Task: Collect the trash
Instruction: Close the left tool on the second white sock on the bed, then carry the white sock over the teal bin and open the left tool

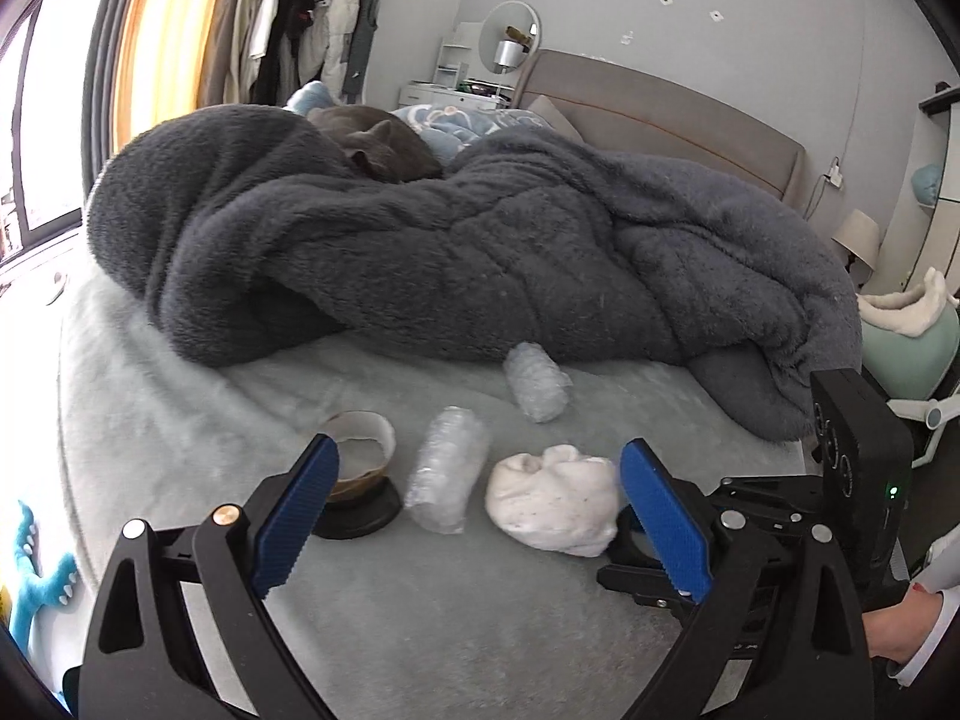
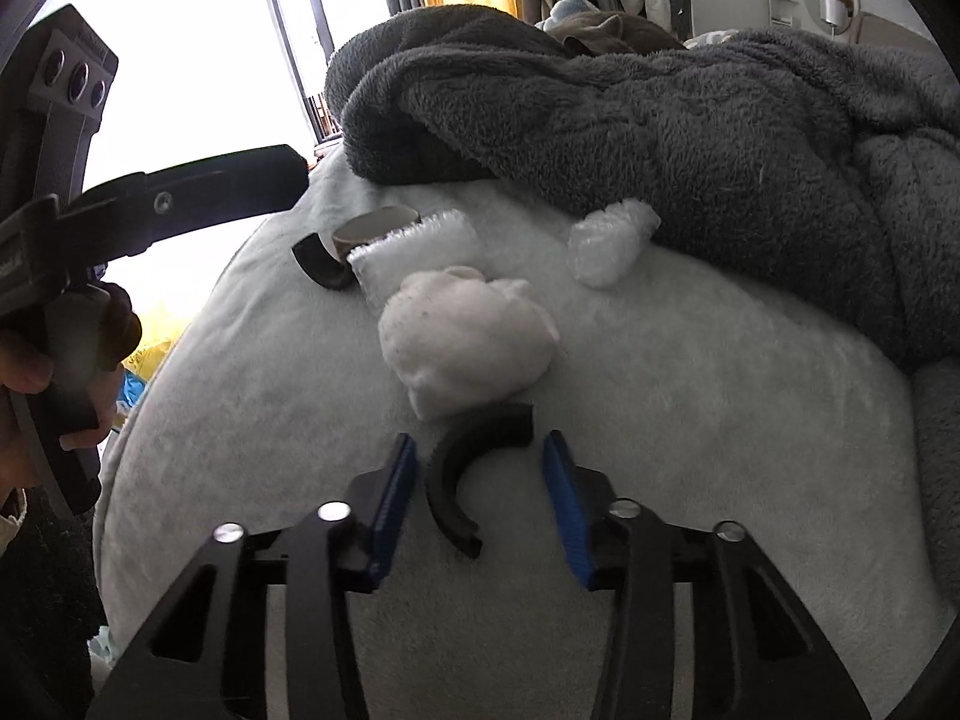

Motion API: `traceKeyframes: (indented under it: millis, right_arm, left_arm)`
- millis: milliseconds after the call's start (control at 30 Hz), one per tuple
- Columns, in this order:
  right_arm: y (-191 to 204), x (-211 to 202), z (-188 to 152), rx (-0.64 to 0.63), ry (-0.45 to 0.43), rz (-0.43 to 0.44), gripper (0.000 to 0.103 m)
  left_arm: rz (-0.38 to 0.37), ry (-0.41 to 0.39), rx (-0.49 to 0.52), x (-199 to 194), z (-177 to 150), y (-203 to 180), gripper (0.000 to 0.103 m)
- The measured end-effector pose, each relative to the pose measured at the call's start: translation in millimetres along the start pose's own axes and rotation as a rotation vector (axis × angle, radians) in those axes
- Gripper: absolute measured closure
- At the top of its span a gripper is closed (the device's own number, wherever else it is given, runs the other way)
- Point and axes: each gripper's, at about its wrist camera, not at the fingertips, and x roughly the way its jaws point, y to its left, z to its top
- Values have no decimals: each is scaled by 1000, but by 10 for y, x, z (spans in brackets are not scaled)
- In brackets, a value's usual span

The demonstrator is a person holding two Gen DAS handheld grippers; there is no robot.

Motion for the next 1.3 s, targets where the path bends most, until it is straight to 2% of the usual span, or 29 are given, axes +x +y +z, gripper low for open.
traceKeyframes:
  millis: [67, 167, 267, 433, 533, 600, 733, 900, 1100, 1300]
  right_arm:
    - [-39, -34, -11, 7, -6, 7, 76]
    - [-83, -78, -29, 18, -14, 35, 85]
    - [-83, -136, -62, 7, -27, 39, 90]
    - [-258, -287, -98, 55, -69, 31, 90]
    - [-414, -366, -114, 102, -94, 27, 90]
    - [-498, -428, -128, 124, -111, 24, 90]
    - [-621, -519, -170, 155, -130, 23, 90]
    - [-702, -557, -183, 177, -135, 32, 90]
    - [-753, -565, -182, 215, -136, 47, 90]
    - [-668, -507, -111, 215, -130, 58, 90]
  left_arm:
    - [-10, -3, 16, 27, -7, -63, 7]
    - [-26, -18, 35, 30, -4, -155, 7]
    - [-55, -33, 53, 17, 16, -263, 7]
    - [-73, -10, 74, 95, -10, -397, 7]
    - [-54, 27, 96, 198, -42, -464, 10]
    - [-43, 52, 109, 267, -66, -495, 17]
    - [-11, 85, 117, 395, -132, -522, 19]
    - [22, 136, 132, 554, -214, -524, 27]
    - [48, 147, 109, 599, -240, -459, 42]
    - [34, 151, 104, 579, -261, -414, 54]
